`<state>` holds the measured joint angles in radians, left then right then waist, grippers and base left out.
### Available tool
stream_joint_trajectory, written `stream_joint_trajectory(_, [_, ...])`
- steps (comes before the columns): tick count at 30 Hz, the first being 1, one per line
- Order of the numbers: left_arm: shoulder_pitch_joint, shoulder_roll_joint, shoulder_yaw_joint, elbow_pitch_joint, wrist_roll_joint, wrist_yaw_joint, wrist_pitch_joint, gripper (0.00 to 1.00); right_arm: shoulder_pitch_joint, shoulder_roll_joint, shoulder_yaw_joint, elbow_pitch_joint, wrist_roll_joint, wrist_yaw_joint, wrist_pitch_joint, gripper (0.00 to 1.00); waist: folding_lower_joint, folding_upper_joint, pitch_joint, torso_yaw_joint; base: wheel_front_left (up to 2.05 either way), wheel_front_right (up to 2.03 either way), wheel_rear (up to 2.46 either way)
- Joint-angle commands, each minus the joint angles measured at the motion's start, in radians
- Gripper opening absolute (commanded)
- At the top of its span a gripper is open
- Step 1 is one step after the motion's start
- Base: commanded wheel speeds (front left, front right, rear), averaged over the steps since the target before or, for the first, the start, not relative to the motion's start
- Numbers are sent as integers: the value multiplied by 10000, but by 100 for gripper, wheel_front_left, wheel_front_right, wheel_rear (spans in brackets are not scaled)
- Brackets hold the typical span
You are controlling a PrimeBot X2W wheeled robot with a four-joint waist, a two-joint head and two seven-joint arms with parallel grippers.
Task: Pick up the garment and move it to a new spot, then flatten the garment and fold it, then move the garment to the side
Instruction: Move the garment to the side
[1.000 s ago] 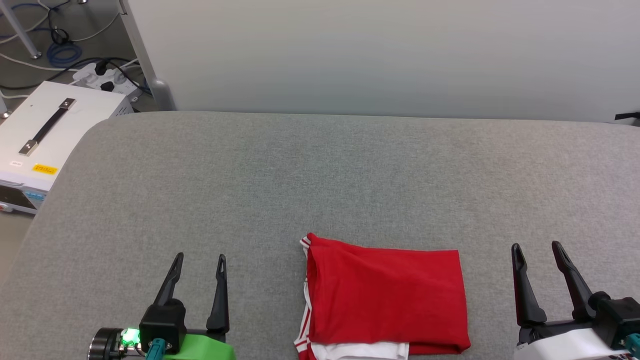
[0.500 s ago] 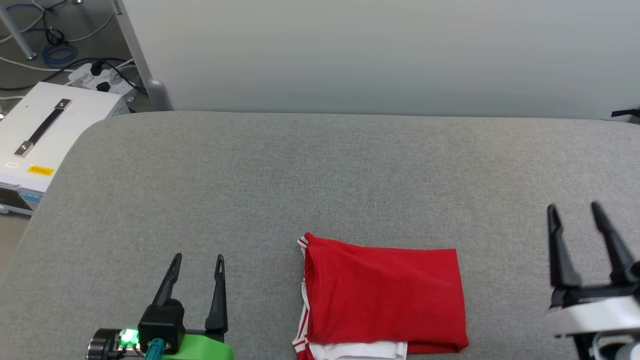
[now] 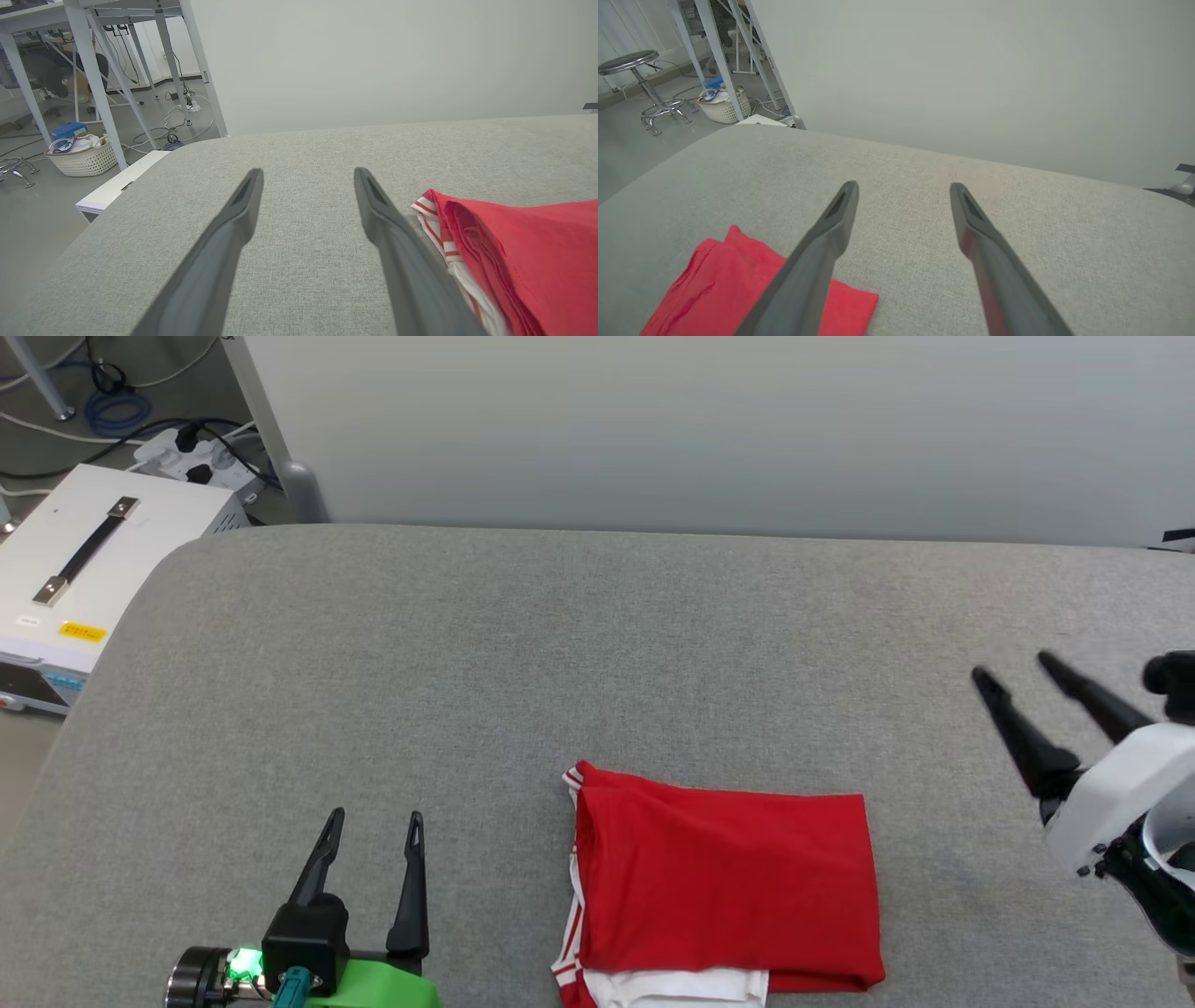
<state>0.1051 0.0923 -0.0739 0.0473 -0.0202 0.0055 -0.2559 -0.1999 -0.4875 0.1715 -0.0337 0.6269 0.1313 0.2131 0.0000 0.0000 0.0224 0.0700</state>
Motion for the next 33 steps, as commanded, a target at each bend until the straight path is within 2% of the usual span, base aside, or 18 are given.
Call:
stream_joint_trajectory(1, [-103, 31, -8, -7, -55, -18, -59, 100, -175, -240, 288, 67, 452, -6, 626, 100, 0, 0, 71, 46, 0, 0, 0])
stream_joint_trajectory(7, [-290, 3, -86, 5, -57, -65, -59, 100, -91, -1021, 1593, 332, 2271, -6, 3308, 100, 0, 0, 273, 264, 0, 0, 0])
stream_joint_trajectory(12, [-446, -30, -155, -21, -56, -87, -59, 100, 101, -1079, 2125, 670, 3109, -6, 4294, 100, 0, 0, 511, 561, 0, 0, 0])
stream_joint_trajectory(23, [-826, -76, -159, -130, -82, -109, -59, 100, -273, -669, 2676, 2233, 3400, -6, 4187, 100, 0, 0, 1302, 1125, 0, 0, 0])
stream_joint_trajectory(33, [-1249, -167, -341, -90, -59, -138, -59, 100, -697, -156, 4254, 3332, 3662, -6, 3830, 100, 0, 0, 1877, 1473, 0, 0, 0])
